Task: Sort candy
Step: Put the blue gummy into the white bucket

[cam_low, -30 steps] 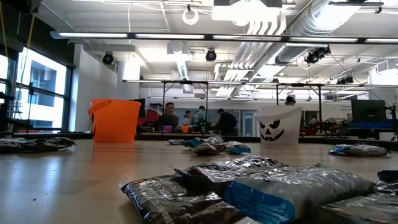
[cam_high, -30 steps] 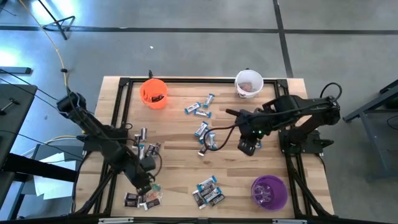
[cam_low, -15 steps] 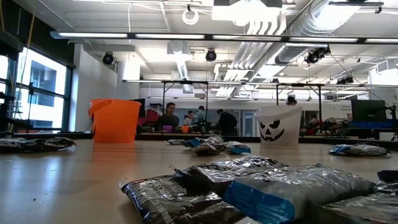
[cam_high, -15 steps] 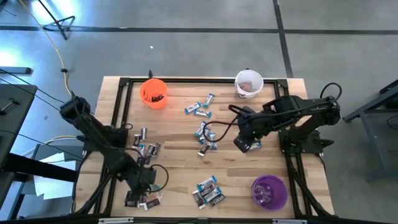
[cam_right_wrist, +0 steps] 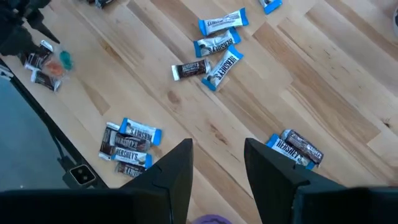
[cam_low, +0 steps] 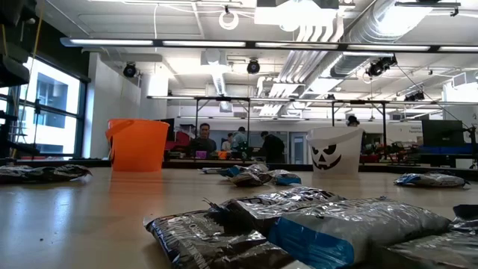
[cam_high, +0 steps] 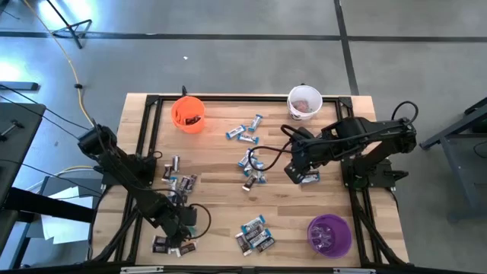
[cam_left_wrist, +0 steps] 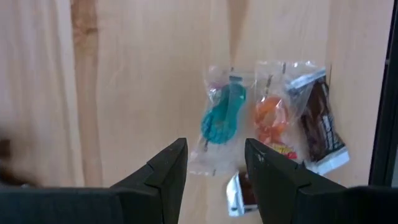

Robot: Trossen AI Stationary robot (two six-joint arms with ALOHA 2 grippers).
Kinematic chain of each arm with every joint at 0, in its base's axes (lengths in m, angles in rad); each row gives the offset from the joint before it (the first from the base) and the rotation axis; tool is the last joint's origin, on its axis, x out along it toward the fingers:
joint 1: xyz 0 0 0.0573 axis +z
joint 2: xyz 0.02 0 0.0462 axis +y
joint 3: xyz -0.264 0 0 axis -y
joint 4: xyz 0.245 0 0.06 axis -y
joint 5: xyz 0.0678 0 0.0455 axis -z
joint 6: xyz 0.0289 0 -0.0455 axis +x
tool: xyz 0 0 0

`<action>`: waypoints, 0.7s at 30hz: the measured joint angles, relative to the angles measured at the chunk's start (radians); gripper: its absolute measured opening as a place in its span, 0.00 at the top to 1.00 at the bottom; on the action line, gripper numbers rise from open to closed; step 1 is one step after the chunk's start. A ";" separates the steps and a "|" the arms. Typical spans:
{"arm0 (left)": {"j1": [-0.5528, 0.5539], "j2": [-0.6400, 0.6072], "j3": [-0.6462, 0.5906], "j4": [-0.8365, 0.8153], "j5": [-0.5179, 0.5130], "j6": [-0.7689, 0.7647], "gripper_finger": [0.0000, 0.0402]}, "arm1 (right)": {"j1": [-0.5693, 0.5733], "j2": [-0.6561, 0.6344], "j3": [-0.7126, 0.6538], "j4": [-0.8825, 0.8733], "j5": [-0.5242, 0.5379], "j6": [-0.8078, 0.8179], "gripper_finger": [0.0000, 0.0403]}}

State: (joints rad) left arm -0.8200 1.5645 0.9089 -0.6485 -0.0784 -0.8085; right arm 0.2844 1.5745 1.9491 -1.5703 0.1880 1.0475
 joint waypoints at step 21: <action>0.000 0.207 0.011 0.038 -0.006 -0.061 0.63 | 0.000 0.000 0.000 0.000 0.000 -0.088 0.66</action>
State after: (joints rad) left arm -0.8200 1.7718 0.9199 -0.6101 -0.0844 -0.8698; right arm 0.2844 1.5749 1.9491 -1.5707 0.1883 0.9600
